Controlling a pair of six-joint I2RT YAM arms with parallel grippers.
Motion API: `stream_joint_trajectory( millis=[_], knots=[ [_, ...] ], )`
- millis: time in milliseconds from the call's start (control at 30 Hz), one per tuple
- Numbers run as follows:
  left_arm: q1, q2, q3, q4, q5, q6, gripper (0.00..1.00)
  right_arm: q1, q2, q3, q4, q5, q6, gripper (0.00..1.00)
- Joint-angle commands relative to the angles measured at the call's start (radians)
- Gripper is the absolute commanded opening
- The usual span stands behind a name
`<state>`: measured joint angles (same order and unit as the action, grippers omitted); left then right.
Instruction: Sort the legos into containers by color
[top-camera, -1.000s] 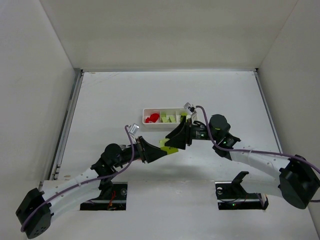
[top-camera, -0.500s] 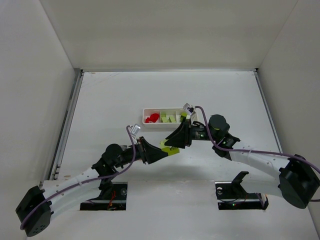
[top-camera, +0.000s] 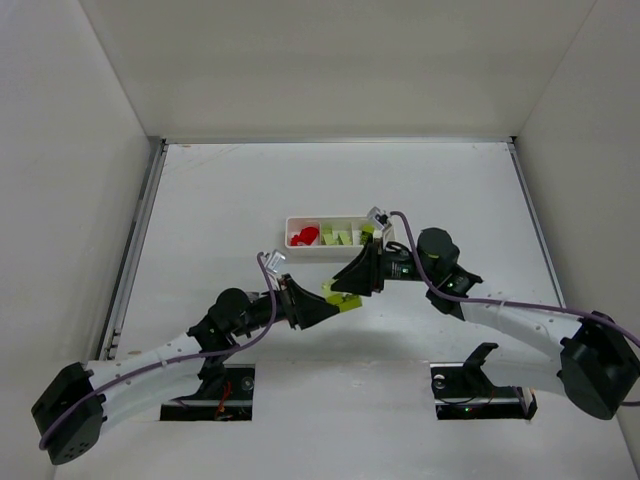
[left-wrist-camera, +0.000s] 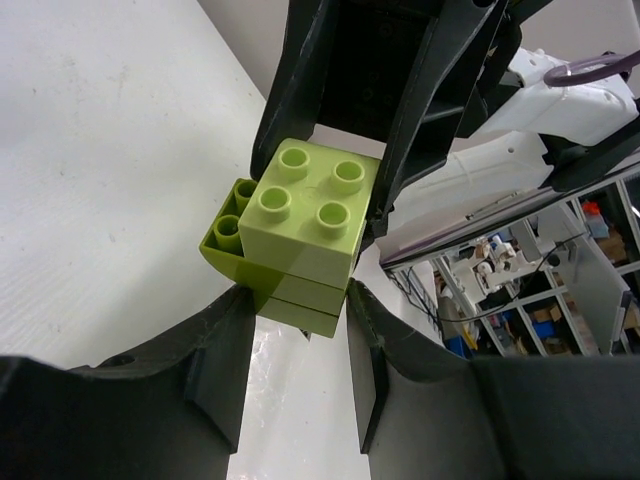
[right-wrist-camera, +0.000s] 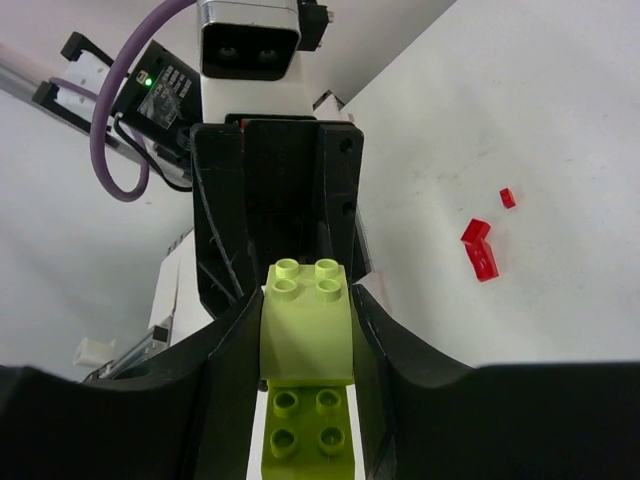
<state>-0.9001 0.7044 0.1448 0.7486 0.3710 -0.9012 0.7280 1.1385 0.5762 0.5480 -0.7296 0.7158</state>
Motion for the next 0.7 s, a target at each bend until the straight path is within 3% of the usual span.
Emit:
stream_joint_trajectory(
  millis=[0, 433, 667],
  knots=[
    [-0.035, 0.007, 0.03, 0.035, 0.003, 0.05, 0.23, -0.022, -0.002, 0.074, 0.064, 0.071, 0.016, 0.36],
    [-0.038, -0.009, 0.015, 0.032, -0.014, 0.061, 0.23, -0.078, 0.053, 0.085, 0.125, 0.114, 0.068, 0.36],
    [-0.004, -0.026, 0.027, 0.017, -0.056, 0.064, 0.24, -0.161, 0.035, 0.051, 0.113, 0.229, 0.076, 0.36]
  ],
)
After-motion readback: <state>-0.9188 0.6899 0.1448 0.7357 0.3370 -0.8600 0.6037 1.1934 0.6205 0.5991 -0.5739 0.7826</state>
